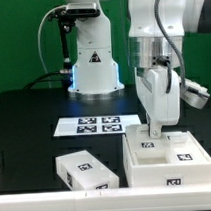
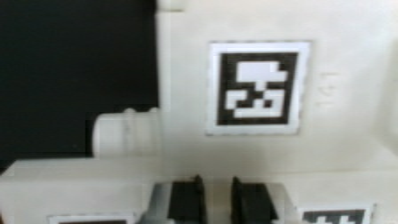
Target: Assemble cabinet
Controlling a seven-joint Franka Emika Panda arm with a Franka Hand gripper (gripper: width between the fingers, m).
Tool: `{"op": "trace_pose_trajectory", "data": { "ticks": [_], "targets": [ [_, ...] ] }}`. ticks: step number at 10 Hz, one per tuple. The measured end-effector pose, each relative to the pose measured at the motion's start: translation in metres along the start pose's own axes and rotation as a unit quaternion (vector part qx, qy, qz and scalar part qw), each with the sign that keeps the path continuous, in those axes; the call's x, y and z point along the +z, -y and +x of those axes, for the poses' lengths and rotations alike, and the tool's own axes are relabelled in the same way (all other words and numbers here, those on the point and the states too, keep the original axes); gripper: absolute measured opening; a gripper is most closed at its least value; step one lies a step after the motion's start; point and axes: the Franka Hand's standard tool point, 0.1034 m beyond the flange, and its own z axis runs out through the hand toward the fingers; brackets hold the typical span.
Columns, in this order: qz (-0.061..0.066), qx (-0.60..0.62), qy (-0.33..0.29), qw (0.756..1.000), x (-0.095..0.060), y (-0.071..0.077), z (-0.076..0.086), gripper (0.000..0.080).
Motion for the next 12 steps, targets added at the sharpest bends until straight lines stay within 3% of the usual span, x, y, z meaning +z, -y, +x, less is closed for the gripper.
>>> {"op": "trace_pose_trajectory", "data": {
  "ticks": [5, 6, 10, 12],
  "targets": [
    [-0.001, 0.001, 0.0, 1.0, 0.0, -0.001, 0.0, 0.0064],
    [0.002, 0.002, 0.0, 1.0, 0.0, 0.004, 0.002, 0.0064],
    [0.027, -0.004, -0.017, 0.999, 0.002, 0.046, 0.0, 0.0064],
    [0.026, -0.006, -0.02, 0.999, 0.003, 0.047, 0.0, 0.0064]
  ]
}}
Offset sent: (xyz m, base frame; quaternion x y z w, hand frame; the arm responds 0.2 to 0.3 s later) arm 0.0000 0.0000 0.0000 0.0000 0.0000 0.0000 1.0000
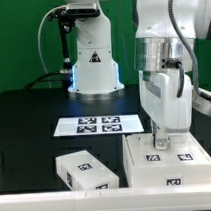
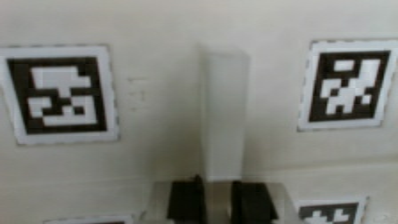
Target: Assemble cabinet
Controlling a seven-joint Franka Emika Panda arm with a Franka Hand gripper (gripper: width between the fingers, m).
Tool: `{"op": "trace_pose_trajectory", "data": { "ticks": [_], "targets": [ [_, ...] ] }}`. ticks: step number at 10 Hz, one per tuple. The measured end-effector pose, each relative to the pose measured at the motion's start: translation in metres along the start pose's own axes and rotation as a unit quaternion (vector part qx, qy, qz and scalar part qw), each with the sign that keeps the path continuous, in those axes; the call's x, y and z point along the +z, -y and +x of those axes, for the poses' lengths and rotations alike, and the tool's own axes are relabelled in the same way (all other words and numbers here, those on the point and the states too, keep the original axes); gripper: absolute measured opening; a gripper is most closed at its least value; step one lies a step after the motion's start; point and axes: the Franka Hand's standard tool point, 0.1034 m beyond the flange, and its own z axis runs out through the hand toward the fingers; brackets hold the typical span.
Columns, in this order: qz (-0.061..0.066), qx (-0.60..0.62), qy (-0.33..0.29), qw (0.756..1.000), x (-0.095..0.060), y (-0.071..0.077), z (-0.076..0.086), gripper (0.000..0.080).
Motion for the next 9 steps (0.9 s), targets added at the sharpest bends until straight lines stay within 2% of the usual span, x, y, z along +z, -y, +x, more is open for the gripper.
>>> {"op": "trace_pose_trajectory", "data": {
  "ticks": [4, 5, 6, 7, 8, 9],
  "targets": [
    [-0.001, -0.011, -0.008, 1.0, -0.0009, -0.0002, 0.0003, 0.0064],
    [-0.001, -0.011, -0.008, 1.0, -0.0006, -0.0004, 0.0003, 0.0148],
    [0.0, -0.011, -0.008, 1.0, -0.0011, 0.0006, 0.0005, 0.033],
    [0.002, -0.01, -0.008, 1.0, -0.0018, 0.0017, 0.0008, 0.0467],
    [0.004, -0.01, -0.008, 1.0, -0.0024, 0.0026, 0.0011, 0.0467],
    [0.005, -0.01, -0.009, 1.0, -0.0031, 0.0036, 0.0013, 0.0643]
  ]
}}
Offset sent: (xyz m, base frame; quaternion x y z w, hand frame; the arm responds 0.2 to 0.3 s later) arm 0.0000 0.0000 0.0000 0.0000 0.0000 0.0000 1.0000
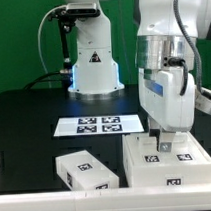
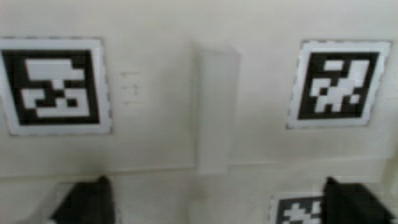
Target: Assemble cabinet
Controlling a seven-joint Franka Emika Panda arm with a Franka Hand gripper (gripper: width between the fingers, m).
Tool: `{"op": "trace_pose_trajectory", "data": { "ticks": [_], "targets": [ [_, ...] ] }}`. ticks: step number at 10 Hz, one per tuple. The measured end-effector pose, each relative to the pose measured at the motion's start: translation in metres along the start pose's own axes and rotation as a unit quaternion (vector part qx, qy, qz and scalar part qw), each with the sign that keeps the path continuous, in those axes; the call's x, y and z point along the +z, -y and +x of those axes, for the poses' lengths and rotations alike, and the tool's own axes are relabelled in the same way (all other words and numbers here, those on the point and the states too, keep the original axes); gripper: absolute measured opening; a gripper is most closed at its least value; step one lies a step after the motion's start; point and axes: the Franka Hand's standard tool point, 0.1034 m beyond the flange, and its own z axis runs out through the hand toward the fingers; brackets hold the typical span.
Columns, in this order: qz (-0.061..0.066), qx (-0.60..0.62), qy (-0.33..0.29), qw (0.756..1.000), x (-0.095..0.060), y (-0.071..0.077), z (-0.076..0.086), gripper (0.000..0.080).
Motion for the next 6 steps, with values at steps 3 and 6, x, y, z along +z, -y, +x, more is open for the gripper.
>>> {"op": "trace_pose_trajectory", "data": {
  "ticks": [3, 6],
  "targets": [
    [0.005, 0.0, -0.001, 1.0, -0.0012, 0.0025, 0.0008, 0.0789],
    [0.006, 0.0, -0.001, 1.0, -0.0013, 0.0027, 0.0008, 0.0797]
  ]
}}
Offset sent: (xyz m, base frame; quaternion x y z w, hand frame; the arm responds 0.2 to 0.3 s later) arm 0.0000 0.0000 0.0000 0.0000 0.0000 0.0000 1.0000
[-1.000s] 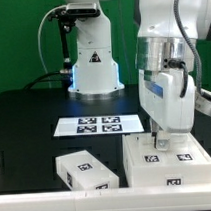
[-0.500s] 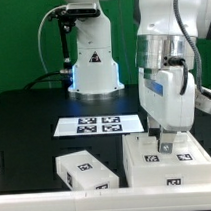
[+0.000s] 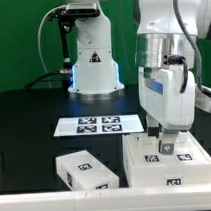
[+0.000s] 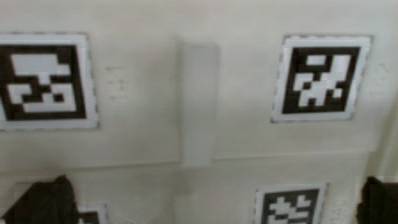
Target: Assemble cabinet
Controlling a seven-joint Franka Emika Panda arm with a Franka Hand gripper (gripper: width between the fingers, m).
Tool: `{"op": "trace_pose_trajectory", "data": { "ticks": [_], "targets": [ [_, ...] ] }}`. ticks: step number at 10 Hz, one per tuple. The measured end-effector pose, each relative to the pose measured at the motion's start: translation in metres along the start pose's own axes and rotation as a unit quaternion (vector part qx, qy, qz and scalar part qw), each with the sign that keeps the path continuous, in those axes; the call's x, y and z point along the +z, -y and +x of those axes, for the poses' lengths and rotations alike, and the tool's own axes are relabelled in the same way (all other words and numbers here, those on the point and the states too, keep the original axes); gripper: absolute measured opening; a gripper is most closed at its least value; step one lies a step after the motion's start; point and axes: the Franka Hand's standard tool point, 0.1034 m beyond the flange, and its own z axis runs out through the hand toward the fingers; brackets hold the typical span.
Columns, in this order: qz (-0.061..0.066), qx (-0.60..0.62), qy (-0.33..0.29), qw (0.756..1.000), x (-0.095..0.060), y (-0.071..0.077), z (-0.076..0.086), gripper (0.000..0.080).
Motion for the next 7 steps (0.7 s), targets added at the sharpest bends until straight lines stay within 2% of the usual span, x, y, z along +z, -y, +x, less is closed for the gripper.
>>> {"op": "trace_pose_trajectory", "data": {
  "ticks": [2, 3, 5, 6, 7],
  "targets": [
    [0.0, -0.014, 0.001, 1.0, -0.002, 0.001, 0.002, 0.0796],
    [0.002, -0.027, 0.008, 1.0, -0.012, 0.005, 0.005, 0.0796],
    [0.014, -0.082, 0.021, 0.996, -0.03, 0.012, 0.0, 0.0796],
    [0.017, -0.09, 0.025, 0.995, -0.035, 0.013, -0.002, 0.0796],
    [0.017, -0.106, 0.022, 0.994, -0.033, 0.012, 0.0, 0.0796]
  ]
}}
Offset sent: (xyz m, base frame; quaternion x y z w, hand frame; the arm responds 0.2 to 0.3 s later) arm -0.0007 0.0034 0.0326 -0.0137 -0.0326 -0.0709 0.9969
